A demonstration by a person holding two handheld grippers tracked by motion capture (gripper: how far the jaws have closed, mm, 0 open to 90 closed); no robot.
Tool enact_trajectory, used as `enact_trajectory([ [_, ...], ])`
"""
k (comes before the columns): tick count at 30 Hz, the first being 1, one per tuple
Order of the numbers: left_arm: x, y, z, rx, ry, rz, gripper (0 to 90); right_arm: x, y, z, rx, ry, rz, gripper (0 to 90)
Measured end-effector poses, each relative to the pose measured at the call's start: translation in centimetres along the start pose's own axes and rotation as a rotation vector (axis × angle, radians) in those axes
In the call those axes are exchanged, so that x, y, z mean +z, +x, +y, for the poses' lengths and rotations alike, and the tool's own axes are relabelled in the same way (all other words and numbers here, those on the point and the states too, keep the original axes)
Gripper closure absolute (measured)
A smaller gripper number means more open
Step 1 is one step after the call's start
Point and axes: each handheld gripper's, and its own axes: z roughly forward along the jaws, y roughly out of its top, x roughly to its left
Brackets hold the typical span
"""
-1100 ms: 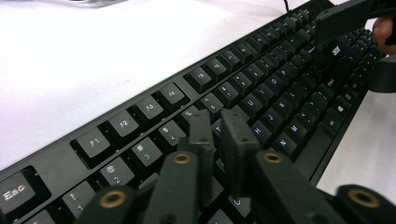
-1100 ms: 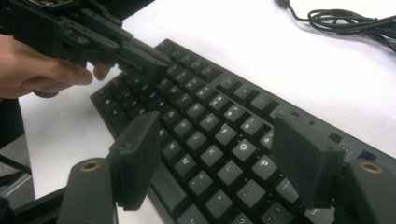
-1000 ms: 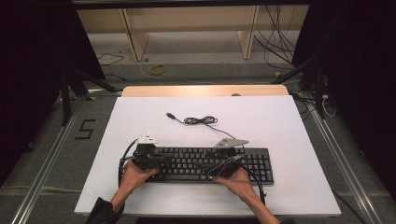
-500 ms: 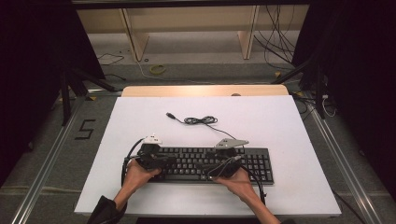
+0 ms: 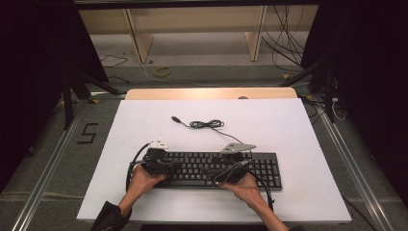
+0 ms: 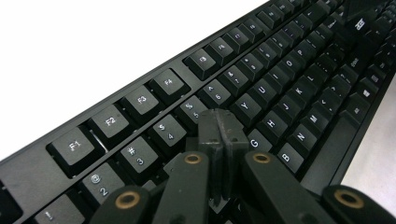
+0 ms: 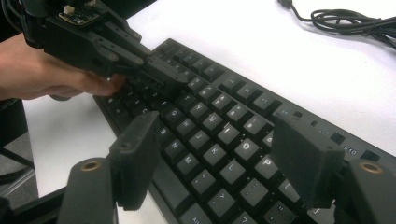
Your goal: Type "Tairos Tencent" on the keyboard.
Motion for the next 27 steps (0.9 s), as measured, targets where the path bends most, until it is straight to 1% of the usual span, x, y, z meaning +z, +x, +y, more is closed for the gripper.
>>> enact_trajectory([
  [4,0.0,-0.1,0.0,0.002,0.001,0.003,89.1,0.0,-0.1,0.0,0.0,0.0,-0.006,33.8],
  [6,-0.2,0.0,0.0,-0.008,-0.005,0.004,88.9,0.0,-0.1,0.0,0.001,-0.001,-0.01,33.8],
  [7,-0.3,0.0,0.1,-0.018,-0.01,0.001,84.8,0.0,-0.2,0.0,0.001,-0.001,-0.011,33.8],
  [8,-0.4,0.0,0.1,-0.026,-0.019,-0.012,81.5,0.0,-0.2,0.0,0.002,-0.003,-0.012,33.8],
  [9,-0.6,0.1,0.2,-0.027,-0.023,-0.016,79.4,0.0,-0.2,0.0,0.0,-0.005,-0.014,33.8],
  [11,-1.0,0.1,0.2,-0.03,-0.04,-0.014,72.8,0.0,-0.3,0.0,0.002,-0.006,-0.016,34.0],
  [13,-1.3,0.1,0.2,-0.042,-0.052,-0.018,65.7,0.1,-0.3,0.0,0.001,-0.004,-0.02,34.1],
  [15,-1.5,0.0,0.2,-0.045,-0.066,-0.017,57.0,0.1,-0.4,0.0,0.001,-0.003,-0.025,34.1],
  [18,-1.8,0.0,0.2,-0.046,-0.085,-0.018,41.5,0.1,-0.5,0.0,-0.001,-0.004,-0.032,34.2],
  [19,-1.8,0.0,0.2,-0.048,-0.094,-0.02,38.4,0.1,-0.5,0.0,-0.003,-0.005,-0.036,34.2],
  [22,-2.2,-0.1,0.2,-0.045,-0.111,-0.026,34.1,0.2,-0.7,0.0,0.003,-0.005,-0.041,34.2],
  [27,-2.7,-0.2,0.0,-0.054,-0.13,-0.032,29.6,0.2,-0.8,0.0,0.007,-0.005,-0.043,34.3],
])
